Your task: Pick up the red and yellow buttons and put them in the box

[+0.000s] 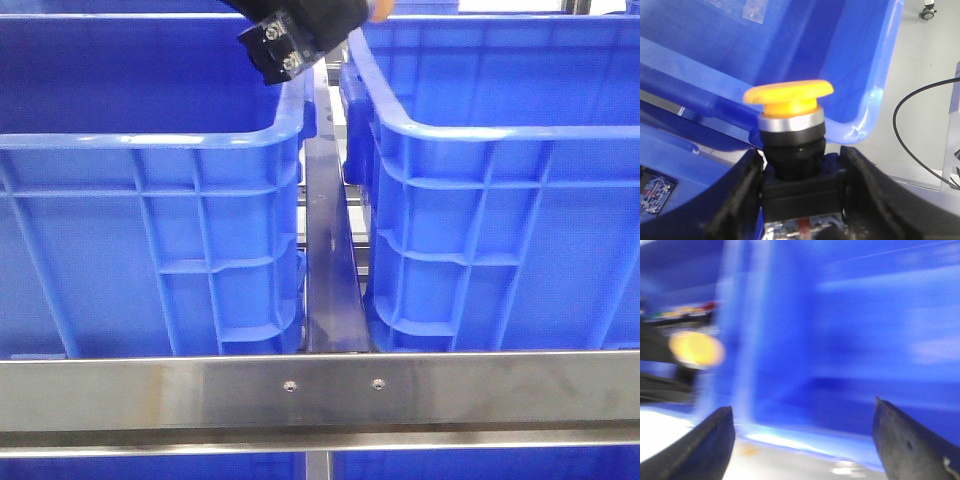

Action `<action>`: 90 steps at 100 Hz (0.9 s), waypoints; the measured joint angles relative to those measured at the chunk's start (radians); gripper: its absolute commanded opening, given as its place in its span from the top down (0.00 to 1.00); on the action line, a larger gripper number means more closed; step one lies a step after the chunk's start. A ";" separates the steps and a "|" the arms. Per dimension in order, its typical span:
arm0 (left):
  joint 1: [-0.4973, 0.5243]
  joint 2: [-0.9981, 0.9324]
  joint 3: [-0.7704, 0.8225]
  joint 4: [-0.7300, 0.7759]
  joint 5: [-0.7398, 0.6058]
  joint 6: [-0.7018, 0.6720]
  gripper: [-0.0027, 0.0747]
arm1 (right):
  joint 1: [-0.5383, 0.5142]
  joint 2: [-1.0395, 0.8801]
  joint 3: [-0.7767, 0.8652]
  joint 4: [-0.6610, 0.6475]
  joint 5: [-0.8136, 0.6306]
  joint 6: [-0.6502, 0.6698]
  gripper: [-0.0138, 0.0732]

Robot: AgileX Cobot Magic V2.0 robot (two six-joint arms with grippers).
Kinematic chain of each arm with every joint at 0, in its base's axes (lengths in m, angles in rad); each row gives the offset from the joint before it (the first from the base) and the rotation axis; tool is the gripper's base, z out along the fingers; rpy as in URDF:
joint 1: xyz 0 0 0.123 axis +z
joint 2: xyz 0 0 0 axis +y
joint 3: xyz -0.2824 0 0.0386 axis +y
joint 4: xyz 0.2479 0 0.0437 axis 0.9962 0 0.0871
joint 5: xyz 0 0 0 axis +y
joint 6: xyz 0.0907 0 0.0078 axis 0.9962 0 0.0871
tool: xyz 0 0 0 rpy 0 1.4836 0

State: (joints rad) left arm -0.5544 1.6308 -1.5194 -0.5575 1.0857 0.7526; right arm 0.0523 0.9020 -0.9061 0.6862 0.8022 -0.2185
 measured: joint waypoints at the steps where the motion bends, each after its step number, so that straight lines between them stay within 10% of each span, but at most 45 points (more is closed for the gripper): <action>1: 0.000 0.000 0.000 0.000 0.000 0.000 0.72 | 0.000 0.011 -0.001 0.026 0.000 -0.015 0.17; 38: 0.000 0.000 0.000 0.000 0.000 0.000 0.72 | 0.073 0.257 -0.028 0.573 -0.015 -0.319 0.17; 90: 0.000 0.000 0.000 0.000 0.000 0.000 0.72 | 0.218 0.440 -0.028 0.712 -0.076 -0.387 0.17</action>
State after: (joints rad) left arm -0.5544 1.6308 -1.5194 -0.5575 1.0857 0.7526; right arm 0.2706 1.3416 -0.9336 1.3979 0.7258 -0.6055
